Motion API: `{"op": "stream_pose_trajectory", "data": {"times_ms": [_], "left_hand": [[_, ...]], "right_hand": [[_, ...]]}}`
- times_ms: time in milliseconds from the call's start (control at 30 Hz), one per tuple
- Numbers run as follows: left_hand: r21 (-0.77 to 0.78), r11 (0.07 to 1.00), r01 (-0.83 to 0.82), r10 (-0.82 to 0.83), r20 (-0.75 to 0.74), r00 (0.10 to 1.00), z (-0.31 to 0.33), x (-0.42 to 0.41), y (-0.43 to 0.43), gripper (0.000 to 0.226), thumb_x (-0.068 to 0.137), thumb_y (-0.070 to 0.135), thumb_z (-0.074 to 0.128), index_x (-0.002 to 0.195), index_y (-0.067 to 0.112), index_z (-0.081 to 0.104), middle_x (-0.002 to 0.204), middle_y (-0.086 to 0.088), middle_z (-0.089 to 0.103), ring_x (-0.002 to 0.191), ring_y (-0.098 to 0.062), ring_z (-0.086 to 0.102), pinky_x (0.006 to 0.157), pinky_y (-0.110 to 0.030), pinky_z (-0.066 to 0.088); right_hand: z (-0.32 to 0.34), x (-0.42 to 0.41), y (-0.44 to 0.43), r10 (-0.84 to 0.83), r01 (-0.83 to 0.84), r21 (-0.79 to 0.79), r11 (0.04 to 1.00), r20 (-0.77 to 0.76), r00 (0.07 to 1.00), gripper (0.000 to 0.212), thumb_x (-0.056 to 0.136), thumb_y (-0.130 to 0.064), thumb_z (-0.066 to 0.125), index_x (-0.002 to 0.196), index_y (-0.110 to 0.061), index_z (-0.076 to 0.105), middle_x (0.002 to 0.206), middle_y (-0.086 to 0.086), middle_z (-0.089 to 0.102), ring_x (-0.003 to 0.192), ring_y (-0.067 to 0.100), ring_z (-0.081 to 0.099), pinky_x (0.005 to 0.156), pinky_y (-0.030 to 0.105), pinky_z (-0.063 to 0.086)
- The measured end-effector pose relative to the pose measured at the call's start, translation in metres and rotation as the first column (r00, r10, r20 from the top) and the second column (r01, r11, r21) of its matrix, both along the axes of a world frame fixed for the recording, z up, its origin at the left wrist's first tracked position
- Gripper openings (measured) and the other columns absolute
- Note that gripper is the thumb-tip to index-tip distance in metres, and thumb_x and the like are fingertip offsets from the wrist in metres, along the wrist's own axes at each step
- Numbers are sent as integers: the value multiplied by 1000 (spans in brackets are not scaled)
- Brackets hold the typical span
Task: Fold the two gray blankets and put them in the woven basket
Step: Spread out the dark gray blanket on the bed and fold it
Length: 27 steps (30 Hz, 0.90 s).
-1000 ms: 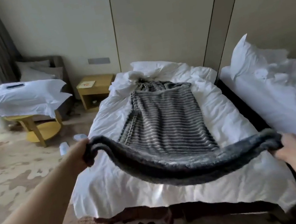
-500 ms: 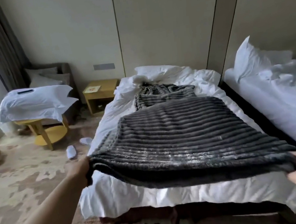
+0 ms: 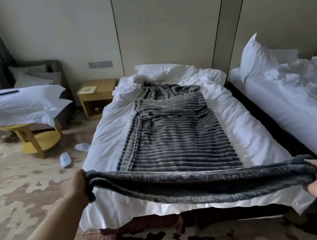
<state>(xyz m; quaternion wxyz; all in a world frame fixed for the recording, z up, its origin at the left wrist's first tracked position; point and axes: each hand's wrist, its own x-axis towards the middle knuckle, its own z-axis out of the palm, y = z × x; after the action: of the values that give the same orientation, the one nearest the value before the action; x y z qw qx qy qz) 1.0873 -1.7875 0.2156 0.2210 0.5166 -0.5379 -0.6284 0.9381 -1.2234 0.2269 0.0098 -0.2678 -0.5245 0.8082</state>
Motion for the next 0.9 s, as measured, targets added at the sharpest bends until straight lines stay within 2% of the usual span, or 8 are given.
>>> {"op": "stream_pose_trajectory", "data": {"times_ms": [100, 200, 300, 500, 567, 667, 800, 900], "left_hand": [[54, 998, 30, -31, 22, 999, -15, 3, -7, 11, 60, 14, 44, 58, 8, 36, 48, -9, 29, 30, -18, 27, 38, -25, 32], [79, 995, 65, -69, 45, 997, -30, 0, -11, 11, 61, 15, 44, 57, 9, 36, 36, -7, 28, 25, -18, 26, 38, -24, 30], [128, 989, 72, -82, 77, 994, -45, 0, -11, 13, 66, 12, 43, 58, 12, 32, 49, -7, 25, 25, -15, 23, 38, -21, 29], [280, 950, 136, -155, 46, 987, -65, -23, -10, 16, 79, 14, 39, 64, 12, 32, 50, -7, 26, 18, -16, 25, 34, -14, 28], [314, 941, 123, -138, 23, 990, -66, -38, -13, 16, 81, 13, 39, 66, 10, 34, 51, -9, 31, 18, -17, 30, 33, -13, 29], [343, 932, 117, -116, -26, 993, -66, -73, -21, 17, 85, 10, 38, 68, 8, 39, 57, -11, 38, 20, -17, 39, 32, -12, 33], [396, 910, 124, -84, -116, 990, -60, -141, -33, 21, 92, 8, 34, 73, 4, 45, 34, -3, 50, 26, -13, 49, 28, -13, 35], [423, 891, 166, -104, -166, 981, -61, -217, -43, 30, 96, 11, 28, 73, 5, 45, 35, -1, 53, 27, -10, 51, 28, -13, 36]], "right_hand": [[-10, 5, -2, -58, 56, 33, 998, 62, 996, 45, 95, -9, 38, 61, -18, 65, 43, -9, 60, 47, 11, 60, 41, 12, 46], [-23, 19, -10, -84, 88, -20, 996, 124, 989, 22, 81, -6, 50, 68, -18, 63, 50, -2, 65, 45, 19, 64, 37, 23, 51], [-43, 31, -12, -142, 146, -8, 989, 189, 972, 17, 89, -15, 50, 80, -22, 63, 57, 0, 69, 51, 21, 67, 51, 29, 55], [-58, 26, -21, -201, 215, -23, 976, 272, 941, 16, 88, -15, 52, 75, -20, 61, 44, -5, 64, 40, 15, 63, 41, 20, 50], [-56, 11, -27, -195, 219, -83, 972, 232, 953, 12, 70, -9, 67, 74, -21, 65, 51, -4, 67, 51, 16, 67, 47, 21, 52], [-60, -27, -32, -150, 181, -164, 970, 185, 971, 47, 34, -4, 68, 79, -16, 70, 79, 4, 70, 73, 21, 69, 65, 31, 55], [-60, -101, -50, -197, 227, -174, 958, 173, 965, 21, 78, -1, 46, 84, -15, 60, 83, 3, 63, 75, 17, 60, 56, 23, 52], [-76, -181, -60, -191, 221, -183, 958, 167, 967, 36, 96, -6, 28, 86, -14, 61, 84, 5, 65, 81, 17, 60, 57, 25, 53]]}}
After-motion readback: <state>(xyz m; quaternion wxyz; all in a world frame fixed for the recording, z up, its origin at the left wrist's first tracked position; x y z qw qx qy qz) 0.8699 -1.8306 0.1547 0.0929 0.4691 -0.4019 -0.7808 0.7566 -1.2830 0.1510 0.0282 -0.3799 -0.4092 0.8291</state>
